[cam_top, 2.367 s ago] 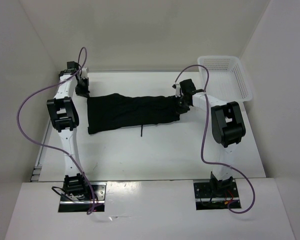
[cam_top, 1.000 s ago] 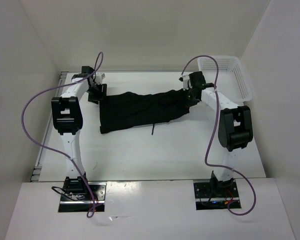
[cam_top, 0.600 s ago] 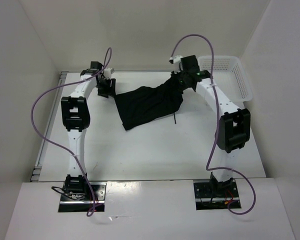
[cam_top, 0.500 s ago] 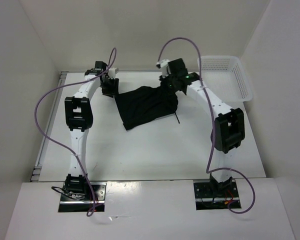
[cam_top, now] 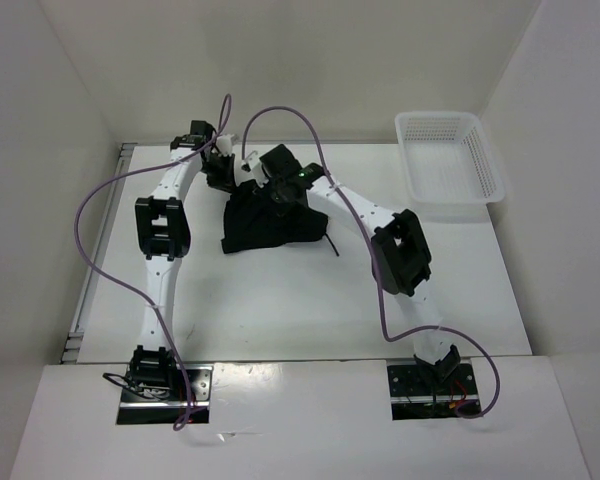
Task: Fold and stack the shorts
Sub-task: Fold the shorts
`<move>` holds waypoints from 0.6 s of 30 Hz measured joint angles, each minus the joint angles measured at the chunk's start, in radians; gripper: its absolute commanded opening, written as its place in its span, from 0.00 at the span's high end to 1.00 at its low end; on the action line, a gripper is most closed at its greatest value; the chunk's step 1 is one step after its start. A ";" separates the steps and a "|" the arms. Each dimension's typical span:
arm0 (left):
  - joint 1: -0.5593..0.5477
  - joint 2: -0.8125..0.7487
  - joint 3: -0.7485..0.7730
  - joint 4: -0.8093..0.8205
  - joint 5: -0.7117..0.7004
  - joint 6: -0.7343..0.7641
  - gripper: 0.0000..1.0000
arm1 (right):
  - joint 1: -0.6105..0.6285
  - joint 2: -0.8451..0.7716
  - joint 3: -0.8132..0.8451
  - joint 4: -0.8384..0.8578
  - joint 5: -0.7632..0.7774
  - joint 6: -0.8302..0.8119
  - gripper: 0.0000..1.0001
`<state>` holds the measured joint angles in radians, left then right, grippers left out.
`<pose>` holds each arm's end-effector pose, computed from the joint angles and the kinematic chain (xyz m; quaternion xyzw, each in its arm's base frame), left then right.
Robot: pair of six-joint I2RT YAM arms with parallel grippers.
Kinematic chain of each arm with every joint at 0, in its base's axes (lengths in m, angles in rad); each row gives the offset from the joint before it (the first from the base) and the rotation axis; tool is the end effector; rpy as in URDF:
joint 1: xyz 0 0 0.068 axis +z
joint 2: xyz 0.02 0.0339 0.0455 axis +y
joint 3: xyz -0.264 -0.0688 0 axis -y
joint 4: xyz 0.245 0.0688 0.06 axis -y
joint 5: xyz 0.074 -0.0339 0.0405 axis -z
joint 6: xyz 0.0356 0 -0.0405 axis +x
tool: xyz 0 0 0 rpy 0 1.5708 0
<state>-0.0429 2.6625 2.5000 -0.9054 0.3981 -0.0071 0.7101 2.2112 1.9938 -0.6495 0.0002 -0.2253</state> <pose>0.5561 -0.0377 0.1612 0.0662 0.9484 -0.1976 0.2390 0.3798 0.3265 0.2474 -0.4232 0.8379 0.0827 0.3347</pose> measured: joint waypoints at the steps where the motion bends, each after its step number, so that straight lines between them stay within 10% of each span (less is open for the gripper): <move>1: 0.000 0.003 0.005 -0.003 0.002 0.000 1.00 | 0.008 0.010 0.022 0.000 0.002 0.000 1.00; 18: -0.028 0.040 0.107 -0.042 -0.126 0.000 1.00 | 0.032 0.029 0.310 -0.016 0.110 0.046 1.00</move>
<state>-0.0711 2.7022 2.6068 -0.9470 0.2718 -0.0071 0.7425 2.2402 2.3035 -0.6659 0.1101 -0.1791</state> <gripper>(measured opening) 0.039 0.222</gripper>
